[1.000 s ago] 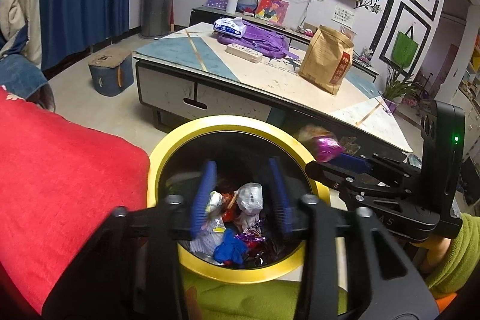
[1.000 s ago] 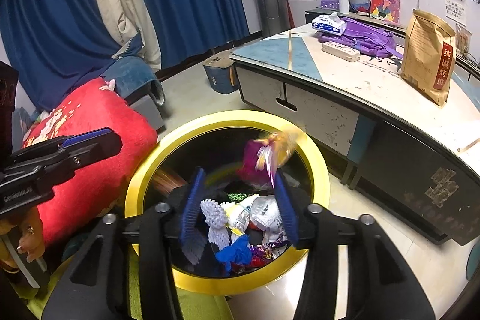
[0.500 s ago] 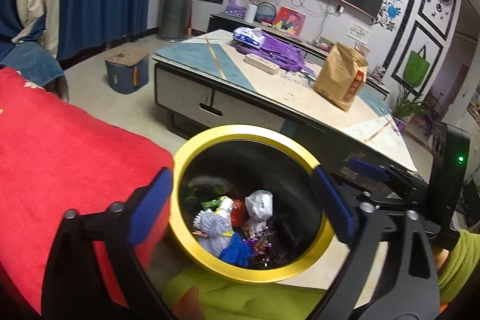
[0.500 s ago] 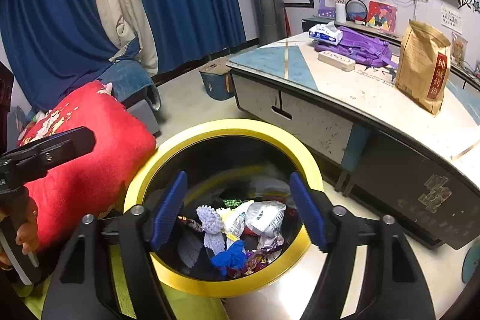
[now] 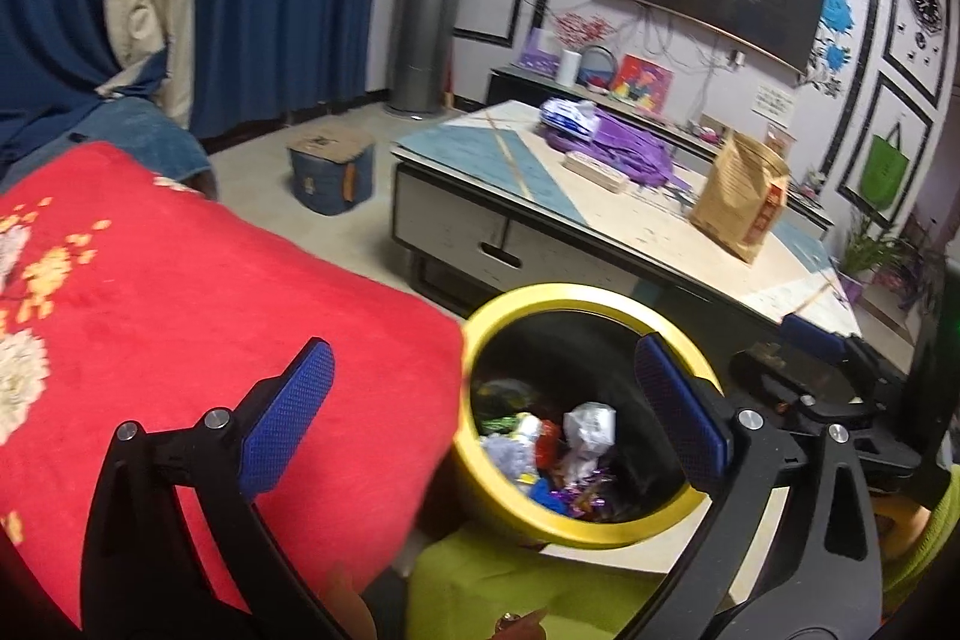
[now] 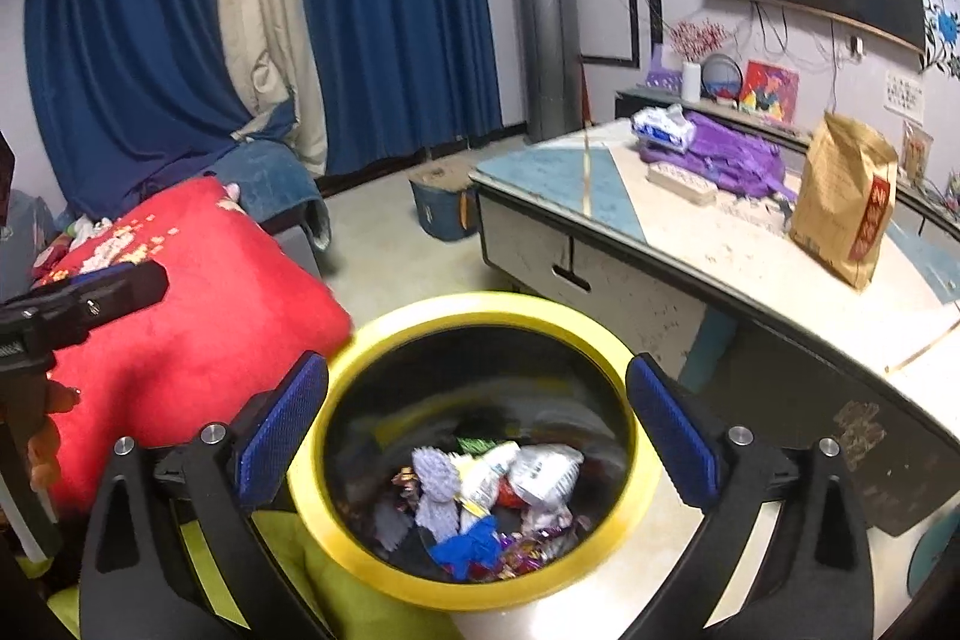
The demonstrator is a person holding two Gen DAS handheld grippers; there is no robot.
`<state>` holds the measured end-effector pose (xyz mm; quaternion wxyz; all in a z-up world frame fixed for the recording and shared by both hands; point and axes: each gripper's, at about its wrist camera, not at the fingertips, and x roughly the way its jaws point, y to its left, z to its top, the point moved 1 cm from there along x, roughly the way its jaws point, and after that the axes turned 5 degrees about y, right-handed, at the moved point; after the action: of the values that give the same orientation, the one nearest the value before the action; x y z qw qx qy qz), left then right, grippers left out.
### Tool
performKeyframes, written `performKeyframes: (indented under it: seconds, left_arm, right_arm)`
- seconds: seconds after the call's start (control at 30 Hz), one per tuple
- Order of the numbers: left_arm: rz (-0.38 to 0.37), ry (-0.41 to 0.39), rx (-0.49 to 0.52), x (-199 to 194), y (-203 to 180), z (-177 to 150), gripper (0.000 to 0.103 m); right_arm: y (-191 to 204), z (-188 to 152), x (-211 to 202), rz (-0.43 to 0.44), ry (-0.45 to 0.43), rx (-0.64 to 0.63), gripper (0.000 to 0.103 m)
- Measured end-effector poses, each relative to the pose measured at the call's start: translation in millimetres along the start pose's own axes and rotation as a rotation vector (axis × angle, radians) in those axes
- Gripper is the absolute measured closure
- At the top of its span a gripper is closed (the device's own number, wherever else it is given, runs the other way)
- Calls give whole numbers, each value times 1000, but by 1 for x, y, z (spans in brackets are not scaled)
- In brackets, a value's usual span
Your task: Collect trash
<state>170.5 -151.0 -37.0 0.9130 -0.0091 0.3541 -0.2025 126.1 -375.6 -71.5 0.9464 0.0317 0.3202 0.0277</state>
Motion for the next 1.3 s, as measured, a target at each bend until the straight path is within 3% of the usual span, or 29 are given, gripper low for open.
performKeyframes:
  seconds: [0.37, 0.83, 0.97, 1.3]
  left_arm:
    - [125, -76, -39, -50, 38, -15, 11]
    - [230, -229, -20, -114, 64, -52, 11]
    - [243, -264, -26, -127, 71, -64, 11]
    - [273, -279, -106, -137, 91, -74, 11]
  right_arm:
    - [59, 5, -26, 27, -62, -44, 6]
    - [140, -17, -65, -13, -297, -96, 6]
    - [150, -26, -70, -31, -328, -118, 6]
    - [156, -30, -74, 23, -338, -122, 6]
